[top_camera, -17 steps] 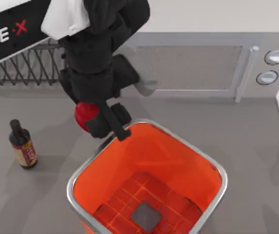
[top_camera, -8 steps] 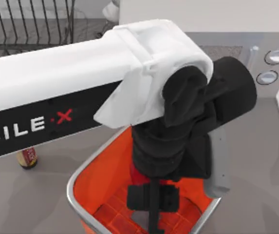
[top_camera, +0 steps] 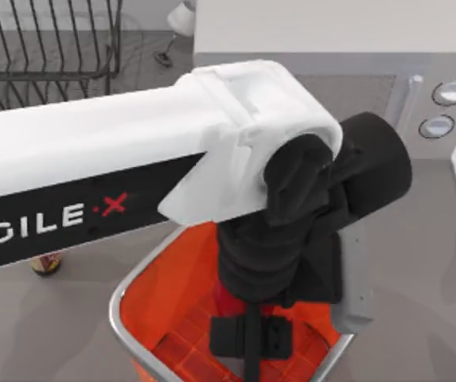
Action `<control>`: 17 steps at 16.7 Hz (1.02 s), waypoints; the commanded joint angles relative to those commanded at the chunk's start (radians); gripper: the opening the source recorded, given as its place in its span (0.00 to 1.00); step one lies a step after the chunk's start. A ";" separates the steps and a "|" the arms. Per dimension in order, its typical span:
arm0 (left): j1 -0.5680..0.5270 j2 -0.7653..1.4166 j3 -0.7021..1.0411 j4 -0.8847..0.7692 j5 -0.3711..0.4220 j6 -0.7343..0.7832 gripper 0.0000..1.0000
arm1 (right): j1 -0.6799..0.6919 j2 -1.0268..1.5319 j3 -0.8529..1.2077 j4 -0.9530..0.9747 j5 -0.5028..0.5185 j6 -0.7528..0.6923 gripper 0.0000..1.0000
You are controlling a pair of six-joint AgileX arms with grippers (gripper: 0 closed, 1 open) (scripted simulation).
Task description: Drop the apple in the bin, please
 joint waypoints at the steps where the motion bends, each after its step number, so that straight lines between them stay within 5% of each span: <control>1: 0.002 0.003 -0.037 0.044 0.002 0.003 0.00 | 0.000 0.000 0.000 0.000 0.000 0.000 1.00; 10: 0.010 0.021 -0.177 0.201 0.011 0.014 0.00 | 0.000 0.000 0.000 0.000 0.000 0.000 1.00; 17: 0.010 0.021 -0.177 0.201 0.011 0.014 0.53 | 0.000 0.000 0.000 0.000 0.000 0.000 1.00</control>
